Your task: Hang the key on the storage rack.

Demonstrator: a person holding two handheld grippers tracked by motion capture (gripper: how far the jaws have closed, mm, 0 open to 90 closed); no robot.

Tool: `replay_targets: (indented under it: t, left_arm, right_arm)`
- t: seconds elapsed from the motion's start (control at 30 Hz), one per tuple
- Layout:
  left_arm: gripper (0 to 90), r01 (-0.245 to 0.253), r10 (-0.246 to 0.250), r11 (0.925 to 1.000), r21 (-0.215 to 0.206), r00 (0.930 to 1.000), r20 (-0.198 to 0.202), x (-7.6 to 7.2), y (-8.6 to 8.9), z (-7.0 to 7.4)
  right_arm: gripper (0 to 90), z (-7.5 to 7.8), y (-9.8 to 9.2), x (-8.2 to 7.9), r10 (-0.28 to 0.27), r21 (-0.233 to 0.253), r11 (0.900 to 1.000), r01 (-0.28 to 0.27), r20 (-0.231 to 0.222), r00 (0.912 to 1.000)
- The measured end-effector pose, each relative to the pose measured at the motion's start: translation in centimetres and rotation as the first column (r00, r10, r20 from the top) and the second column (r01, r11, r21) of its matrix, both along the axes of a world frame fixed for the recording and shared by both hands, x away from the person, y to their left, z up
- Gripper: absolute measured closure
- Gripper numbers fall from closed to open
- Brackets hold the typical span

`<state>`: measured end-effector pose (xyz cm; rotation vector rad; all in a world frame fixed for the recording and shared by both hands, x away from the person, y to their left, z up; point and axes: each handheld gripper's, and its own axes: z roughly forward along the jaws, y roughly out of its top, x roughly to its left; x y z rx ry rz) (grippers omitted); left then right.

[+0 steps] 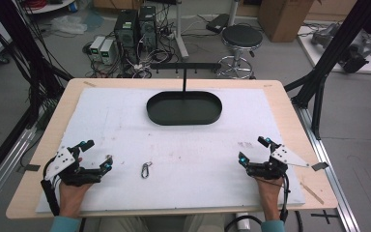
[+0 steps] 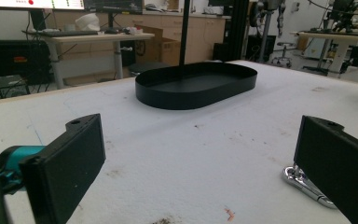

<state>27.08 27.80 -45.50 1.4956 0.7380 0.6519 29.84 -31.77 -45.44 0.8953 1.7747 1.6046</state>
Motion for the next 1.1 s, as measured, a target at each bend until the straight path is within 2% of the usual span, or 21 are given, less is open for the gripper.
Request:
replay_targets:
  t: [0.17, 0.47, 0.67, 0.83, 0.93, 1.1]
  left_arm:
    - [2.3, 0.004, -0.004, 0.9999, 0.012, 0.9999, 0.011, -0.2, -0.1, 0.0]
    - [2.3, 0.001, -0.001, 0.9997, 0.023, 0.9999, 0.015, -0.2, -0.2, 0.0]
    - [2.3, 0.003, -0.004, 0.9999, 0.014, 0.9999, 0.014, -0.1, -0.1, 0.0]
    - [2.3, 0.031, -0.031, 0.9993, -0.02, 0.9995, -0.001, -0.2, 0.2, 0.7]
    - [2.3, 0.06, -0.06, 0.9981, 0.011, 0.9981, -0.015, -0.1, 0.2, 1.8]
    - [2.3, 0.141, -0.137, 0.985, 0.1, 0.9896, -0.046, 0.3, -0.3, 4.0]
  right_arm:
    - [1.2, 0.0, -0.1, 0.0, -0.001, 0.015, 1.0, 0.001, 0.004, 1.0]
    - [1.2, 0.0, -0.1, 0.0, -0.003, 0.009, 1.0, 0.003, 0.006, 1.0]
    - [1.3, 0.0, -0.1, -0.1, -0.004, 0.009, 1.0, 0.004, 0.006, 1.0]
    - [1.3, 0.0, -0.1, 0.0, -0.001, 0.002, 1.0, 0.001, 0.01, 0.9999]
    - [1.2, 0.0, -0.1, 0.0, -0.001, 0.003, 1.0, 0.001, 0.01, 1.0]
    - [1.2, 0.0, -0.1, 0.0, 0.0, 0.003, 1.0, 0.0, 0.009, 1.0]
